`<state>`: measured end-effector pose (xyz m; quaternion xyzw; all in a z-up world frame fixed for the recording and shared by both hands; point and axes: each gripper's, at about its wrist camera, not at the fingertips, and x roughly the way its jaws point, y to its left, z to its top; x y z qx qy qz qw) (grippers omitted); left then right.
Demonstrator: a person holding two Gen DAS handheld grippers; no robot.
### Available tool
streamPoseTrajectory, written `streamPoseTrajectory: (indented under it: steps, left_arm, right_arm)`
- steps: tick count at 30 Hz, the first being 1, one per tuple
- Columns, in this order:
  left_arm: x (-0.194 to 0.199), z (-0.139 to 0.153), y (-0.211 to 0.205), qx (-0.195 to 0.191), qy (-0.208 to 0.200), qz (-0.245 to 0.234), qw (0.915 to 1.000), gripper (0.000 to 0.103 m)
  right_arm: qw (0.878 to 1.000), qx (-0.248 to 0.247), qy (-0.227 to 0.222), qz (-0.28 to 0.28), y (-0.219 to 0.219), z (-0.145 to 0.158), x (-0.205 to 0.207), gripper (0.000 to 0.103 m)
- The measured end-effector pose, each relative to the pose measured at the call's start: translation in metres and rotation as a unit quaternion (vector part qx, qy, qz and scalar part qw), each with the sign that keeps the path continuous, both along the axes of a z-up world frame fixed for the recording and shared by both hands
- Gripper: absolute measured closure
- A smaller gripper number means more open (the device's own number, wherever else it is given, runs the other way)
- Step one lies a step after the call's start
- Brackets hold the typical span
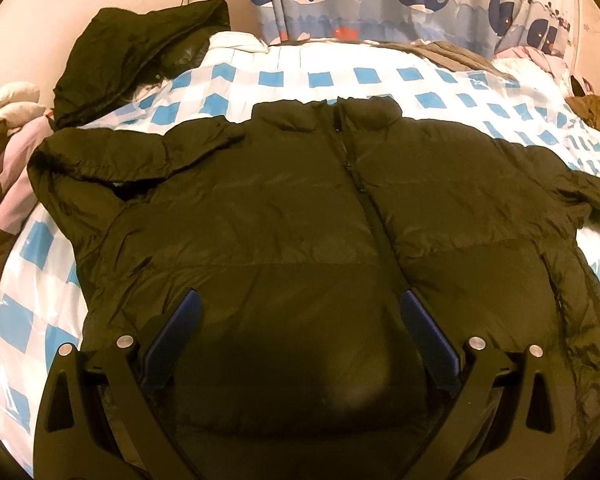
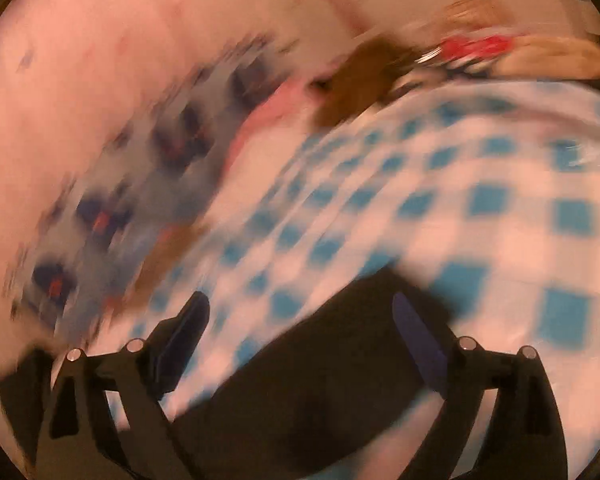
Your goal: Fold large clothes
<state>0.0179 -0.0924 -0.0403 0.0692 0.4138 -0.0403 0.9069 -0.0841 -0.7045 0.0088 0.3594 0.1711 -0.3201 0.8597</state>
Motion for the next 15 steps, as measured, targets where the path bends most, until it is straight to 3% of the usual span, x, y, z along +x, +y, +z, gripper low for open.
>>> streamPoseTrajectory:
  steps: [2, 3, 4, 6, 8, 11, 12, 15]
  left_arm:
    - [-0.002, 0.001, -0.002, 0.010, -0.007, -0.002, 0.9999, 0.007]
    - [-0.004, 0.003, -0.003, 0.018, -0.014, -0.004, 0.9997, 0.007]
    - [-0.004, 0.005, -0.002, 0.027, -0.021, -0.006, 0.9994, 0.007]
    - [0.000, 0.014, 0.005, 0.054, -0.043, -0.003, 0.9976, 0.007]
    - [0.012, 0.027, 0.018, 0.080, -0.064, -0.001, 0.9947, 0.007]
    - [0.058, 0.040, 0.035, 0.168, -0.100, 0.000, 0.9806, 0.007]
    - [0.082, 0.039, 0.041, 0.200, -0.103, 0.004, 0.9743, 0.007]
    - [0.152, 0.017, 0.049, 0.244, -0.035, -0.023, 0.9688, 0.007]
  right_arm:
    - [0.989, 0.084, 0.107, 0.063, 0.003, -0.050, 0.044, 0.011]
    - [0.982, 0.118, 0.132, 0.073, 0.006, -0.069, 0.055, 0.011]
    - [0.982, 0.122, 0.128, 0.060, 0.017, -0.079, 0.053, 0.011]
    - [0.991, 0.085, 0.087, 0.059, 0.046, -0.065, 0.041, 0.011]
    - [0.987, 0.048, 0.075, 0.134, 0.094, -0.047, 0.040, 0.011]
    - [0.960, 0.040, 0.069, 0.268, 0.164, -0.040, 0.040, 0.011]
    - [0.946, 0.050, 0.076, 0.311, 0.186, -0.045, 0.041, 0.011]
    - [0.918, 0.100, 0.081, 0.375, 0.212, -0.063, 0.059, 0.011]
